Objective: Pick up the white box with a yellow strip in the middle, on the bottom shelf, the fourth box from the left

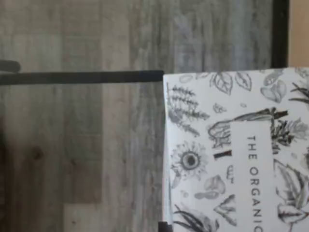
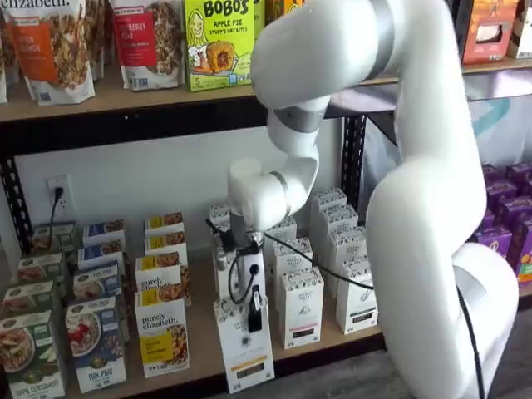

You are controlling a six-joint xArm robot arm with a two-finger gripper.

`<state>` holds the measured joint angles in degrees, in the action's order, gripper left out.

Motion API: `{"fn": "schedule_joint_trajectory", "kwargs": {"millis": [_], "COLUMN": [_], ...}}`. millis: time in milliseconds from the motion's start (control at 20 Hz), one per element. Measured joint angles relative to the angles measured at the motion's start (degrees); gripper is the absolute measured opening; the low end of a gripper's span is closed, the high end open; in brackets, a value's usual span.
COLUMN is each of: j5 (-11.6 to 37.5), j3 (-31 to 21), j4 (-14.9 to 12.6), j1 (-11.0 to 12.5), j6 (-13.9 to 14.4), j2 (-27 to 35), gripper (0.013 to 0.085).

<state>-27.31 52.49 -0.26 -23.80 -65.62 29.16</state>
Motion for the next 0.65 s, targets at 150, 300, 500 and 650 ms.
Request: {"fn": "schedule_joint_trajectory", "kwargs": {"millis": [150, 300, 500, 650], "j5": [0.2, -0.3, -0.6, -0.7], "j3": [-5.4, -11.4, -16.3, -18.3], "j4": [0.5, -0.7, -0.4, 0.5], "j1": [-1.7, -3.7, -5.4, -6.2], "j6": [1.3, 4.3, 5.8, 5.7], "j2": [-5.8, -12.8, -19.4, -22.5], "gripper": [0.049, 0.049, 0.049, 0.049]}}
